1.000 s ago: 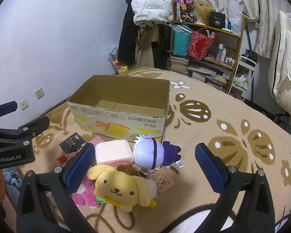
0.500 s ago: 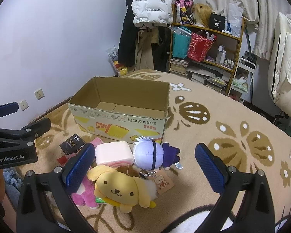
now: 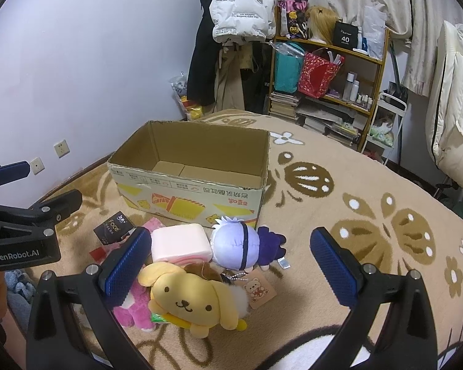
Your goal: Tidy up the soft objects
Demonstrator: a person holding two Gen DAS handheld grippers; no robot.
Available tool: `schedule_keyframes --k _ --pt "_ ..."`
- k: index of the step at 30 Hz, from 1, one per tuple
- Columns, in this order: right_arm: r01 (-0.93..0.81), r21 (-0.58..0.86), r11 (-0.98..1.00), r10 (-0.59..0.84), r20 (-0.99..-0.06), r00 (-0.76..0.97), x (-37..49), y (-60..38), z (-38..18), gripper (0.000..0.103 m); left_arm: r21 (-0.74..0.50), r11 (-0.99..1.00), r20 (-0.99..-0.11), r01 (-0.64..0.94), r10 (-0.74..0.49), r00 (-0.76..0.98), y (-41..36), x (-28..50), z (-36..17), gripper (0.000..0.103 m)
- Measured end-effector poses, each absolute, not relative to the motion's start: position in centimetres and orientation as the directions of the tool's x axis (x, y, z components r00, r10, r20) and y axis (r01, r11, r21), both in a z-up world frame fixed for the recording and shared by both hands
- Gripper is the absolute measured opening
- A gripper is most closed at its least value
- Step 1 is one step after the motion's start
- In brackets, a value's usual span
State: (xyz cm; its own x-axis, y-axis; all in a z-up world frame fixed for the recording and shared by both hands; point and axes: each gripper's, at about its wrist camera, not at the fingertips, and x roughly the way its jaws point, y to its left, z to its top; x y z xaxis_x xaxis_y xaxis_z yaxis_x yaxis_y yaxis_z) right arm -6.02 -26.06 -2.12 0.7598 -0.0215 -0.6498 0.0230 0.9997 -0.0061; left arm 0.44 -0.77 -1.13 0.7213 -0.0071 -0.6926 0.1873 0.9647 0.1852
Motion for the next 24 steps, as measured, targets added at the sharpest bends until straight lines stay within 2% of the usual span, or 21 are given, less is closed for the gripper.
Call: schedule_keyframes --k 24 --pt "0.026 0.0 1.0 -0.02 -0.656 0.754 -5.97 -26.13 -2.42 0.103 0.199 0.962 -0.699 0.188 0.004 0.715 -0.73 0.56 -1.03 0.103"
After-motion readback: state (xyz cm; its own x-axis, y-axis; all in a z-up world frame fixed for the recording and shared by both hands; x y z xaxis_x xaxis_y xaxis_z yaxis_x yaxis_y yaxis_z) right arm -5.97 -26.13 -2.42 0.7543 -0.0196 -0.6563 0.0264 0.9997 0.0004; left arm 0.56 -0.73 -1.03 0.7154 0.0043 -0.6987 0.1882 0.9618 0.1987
